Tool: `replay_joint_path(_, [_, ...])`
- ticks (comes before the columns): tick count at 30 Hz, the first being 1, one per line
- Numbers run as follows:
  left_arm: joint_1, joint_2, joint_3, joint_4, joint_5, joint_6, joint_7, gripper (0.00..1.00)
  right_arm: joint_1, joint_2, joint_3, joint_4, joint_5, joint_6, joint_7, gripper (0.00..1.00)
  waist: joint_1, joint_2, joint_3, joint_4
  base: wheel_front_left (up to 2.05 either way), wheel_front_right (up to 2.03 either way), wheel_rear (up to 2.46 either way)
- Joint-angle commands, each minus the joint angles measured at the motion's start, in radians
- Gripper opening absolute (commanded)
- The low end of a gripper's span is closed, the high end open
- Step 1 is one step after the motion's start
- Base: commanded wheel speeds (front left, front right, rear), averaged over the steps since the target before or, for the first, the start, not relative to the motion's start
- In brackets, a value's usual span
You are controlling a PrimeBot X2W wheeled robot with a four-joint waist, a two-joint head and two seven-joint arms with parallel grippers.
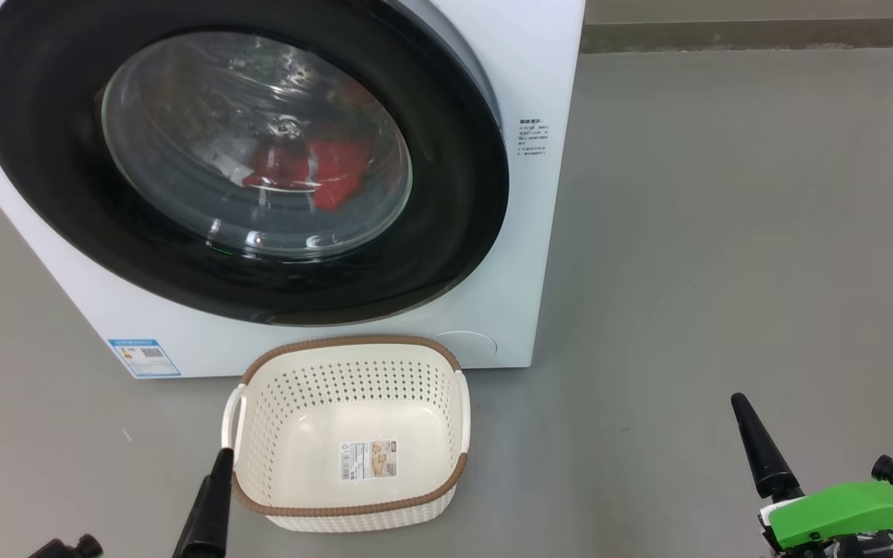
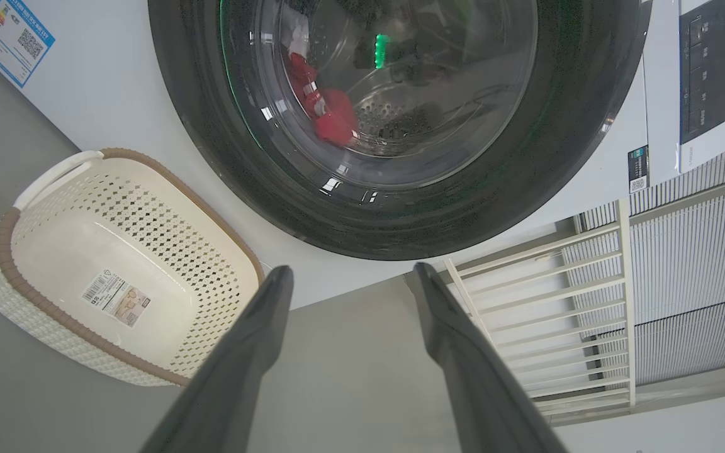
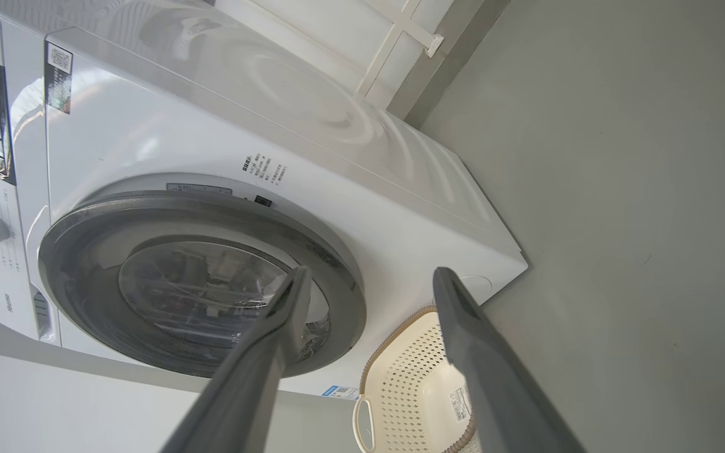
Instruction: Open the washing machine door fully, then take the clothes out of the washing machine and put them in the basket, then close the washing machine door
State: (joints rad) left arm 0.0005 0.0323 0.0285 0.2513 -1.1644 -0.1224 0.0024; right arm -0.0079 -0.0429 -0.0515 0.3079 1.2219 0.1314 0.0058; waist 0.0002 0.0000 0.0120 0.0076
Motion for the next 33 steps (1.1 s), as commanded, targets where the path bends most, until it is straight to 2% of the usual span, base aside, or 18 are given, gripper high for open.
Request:
replay_joint_path(1, [-0.016,0.016,0.007,-0.036,0.035,0.001,-0.012,1.0,-0.018,-0.019,0.008,-0.03,-0.03,0.0,-0.015,1.0,-0.0001,0.0,0.0,0.0,0.0,0.0,0.0])
replay_joint_path(33, [0.003,0.031,-0.028,-0.101,0.455,0.024,-0.106,1.0,-0.01,-0.033,0.052,-0.063,-0.415,0.0,-0.109,1.0,-0.0001,0.0,0.011,0.002,0.0,0.0,0.0])
